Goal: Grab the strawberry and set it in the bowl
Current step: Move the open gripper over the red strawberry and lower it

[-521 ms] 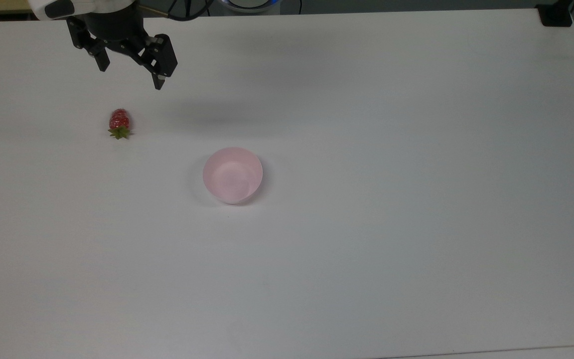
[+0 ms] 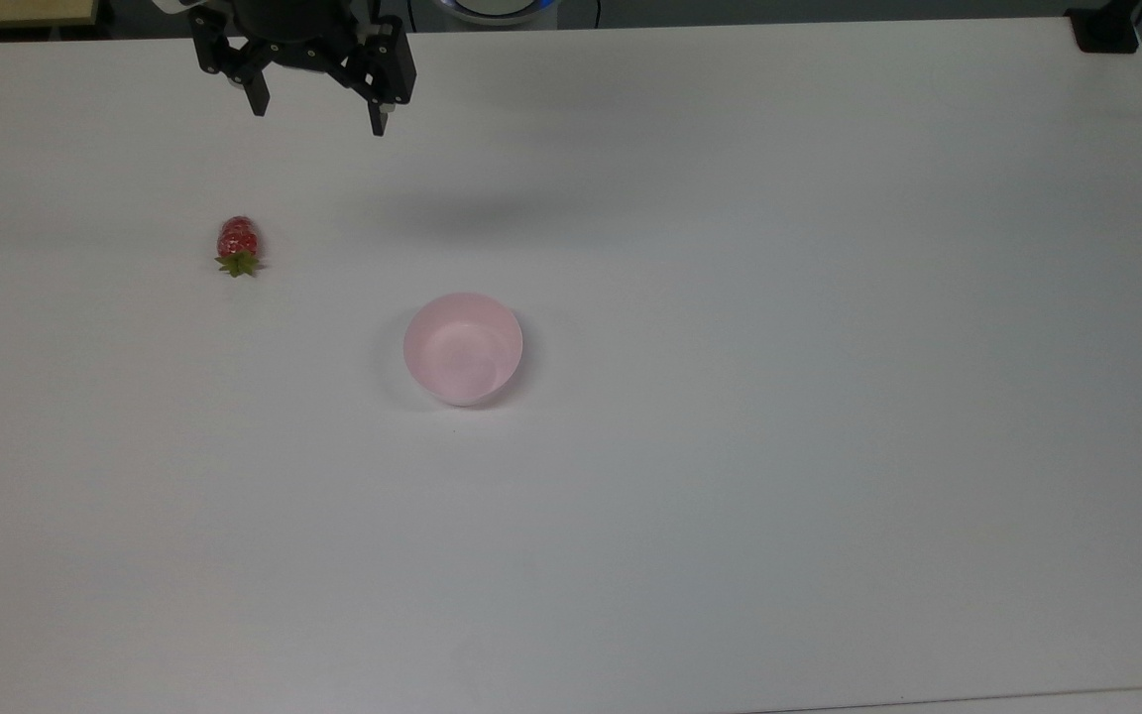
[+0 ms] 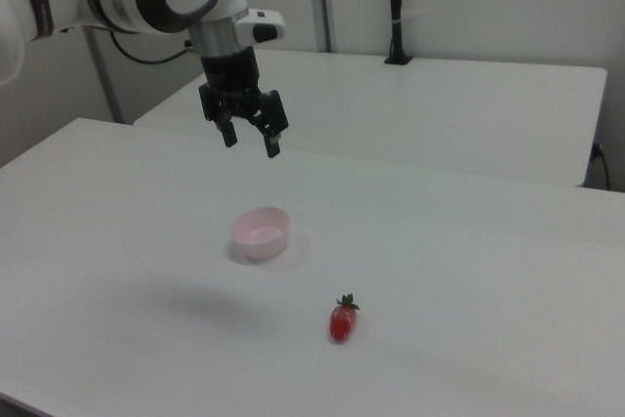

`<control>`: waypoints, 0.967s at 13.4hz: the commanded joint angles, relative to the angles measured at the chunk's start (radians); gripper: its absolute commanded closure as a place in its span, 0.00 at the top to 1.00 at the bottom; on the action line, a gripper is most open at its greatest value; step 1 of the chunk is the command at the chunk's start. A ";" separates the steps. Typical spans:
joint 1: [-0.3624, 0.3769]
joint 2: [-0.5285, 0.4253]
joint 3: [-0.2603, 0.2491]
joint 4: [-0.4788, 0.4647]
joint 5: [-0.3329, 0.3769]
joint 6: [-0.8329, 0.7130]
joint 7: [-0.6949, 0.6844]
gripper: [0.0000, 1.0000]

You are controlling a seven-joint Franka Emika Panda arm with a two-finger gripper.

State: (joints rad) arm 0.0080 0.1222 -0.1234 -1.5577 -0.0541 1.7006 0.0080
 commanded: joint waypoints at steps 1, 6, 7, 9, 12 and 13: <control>0.003 -0.023 -0.013 -0.035 0.013 -0.010 -0.065 1.00; 0.007 0.014 -0.174 -0.251 -0.012 0.226 -0.230 1.00; 0.009 0.051 -0.209 -0.272 -0.025 0.290 -0.253 1.00; 0.009 0.118 -0.258 -0.320 -0.033 0.379 -0.353 0.99; 0.012 0.201 -0.265 -0.348 -0.064 0.475 -0.365 0.88; 0.020 0.220 -0.265 -0.357 -0.081 0.494 -0.365 0.86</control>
State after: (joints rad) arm 0.0016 0.3149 -0.3752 -1.8911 -0.0951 2.1502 -0.3397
